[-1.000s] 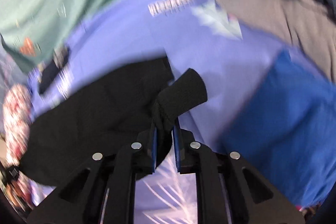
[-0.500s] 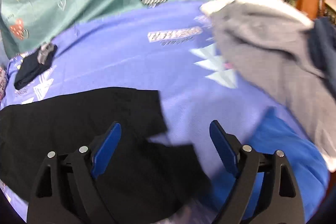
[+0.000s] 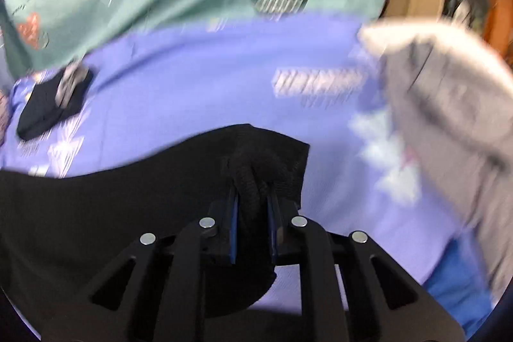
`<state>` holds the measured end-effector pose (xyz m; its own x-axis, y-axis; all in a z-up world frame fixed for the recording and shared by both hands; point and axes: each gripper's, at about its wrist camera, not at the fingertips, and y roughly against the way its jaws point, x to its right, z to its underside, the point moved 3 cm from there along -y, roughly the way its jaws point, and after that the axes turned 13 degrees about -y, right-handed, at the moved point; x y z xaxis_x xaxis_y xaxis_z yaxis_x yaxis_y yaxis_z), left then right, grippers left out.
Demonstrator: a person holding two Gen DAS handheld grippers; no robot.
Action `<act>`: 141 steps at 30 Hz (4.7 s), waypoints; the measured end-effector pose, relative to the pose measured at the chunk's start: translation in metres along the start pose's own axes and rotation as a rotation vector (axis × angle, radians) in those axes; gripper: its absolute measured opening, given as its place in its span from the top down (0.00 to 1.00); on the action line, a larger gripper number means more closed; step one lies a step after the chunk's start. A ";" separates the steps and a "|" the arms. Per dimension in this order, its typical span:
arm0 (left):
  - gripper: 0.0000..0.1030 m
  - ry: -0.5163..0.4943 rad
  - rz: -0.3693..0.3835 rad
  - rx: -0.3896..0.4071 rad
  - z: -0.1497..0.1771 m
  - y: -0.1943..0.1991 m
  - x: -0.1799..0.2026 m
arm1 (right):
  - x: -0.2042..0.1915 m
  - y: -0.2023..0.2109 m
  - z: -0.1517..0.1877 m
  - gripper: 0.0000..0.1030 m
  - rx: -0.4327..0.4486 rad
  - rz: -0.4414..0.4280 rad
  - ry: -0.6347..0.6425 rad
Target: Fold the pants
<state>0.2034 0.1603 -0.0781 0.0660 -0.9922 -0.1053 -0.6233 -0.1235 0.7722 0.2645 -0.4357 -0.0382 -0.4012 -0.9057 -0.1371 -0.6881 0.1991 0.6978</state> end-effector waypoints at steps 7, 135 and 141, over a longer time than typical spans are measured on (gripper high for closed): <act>0.12 -0.041 -0.052 -0.095 0.000 -0.040 0.006 | -0.006 -0.065 -0.005 0.71 0.023 0.144 0.152; 0.12 -0.470 0.013 -0.103 -0.176 -0.175 -0.064 | -0.299 -0.131 0.007 0.33 -0.122 -0.265 0.688; 0.76 -0.526 0.105 -0.117 -0.169 -0.181 -0.047 | -0.309 -0.138 0.020 0.83 -0.243 -0.364 0.694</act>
<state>0.4451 0.2270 -0.1072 -0.4090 -0.8620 -0.2994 -0.5124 -0.0546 0.8570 0.4720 -0.1757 -0.1062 0.3425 -0.9391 0.0264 -0.5209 -0.1665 0.8372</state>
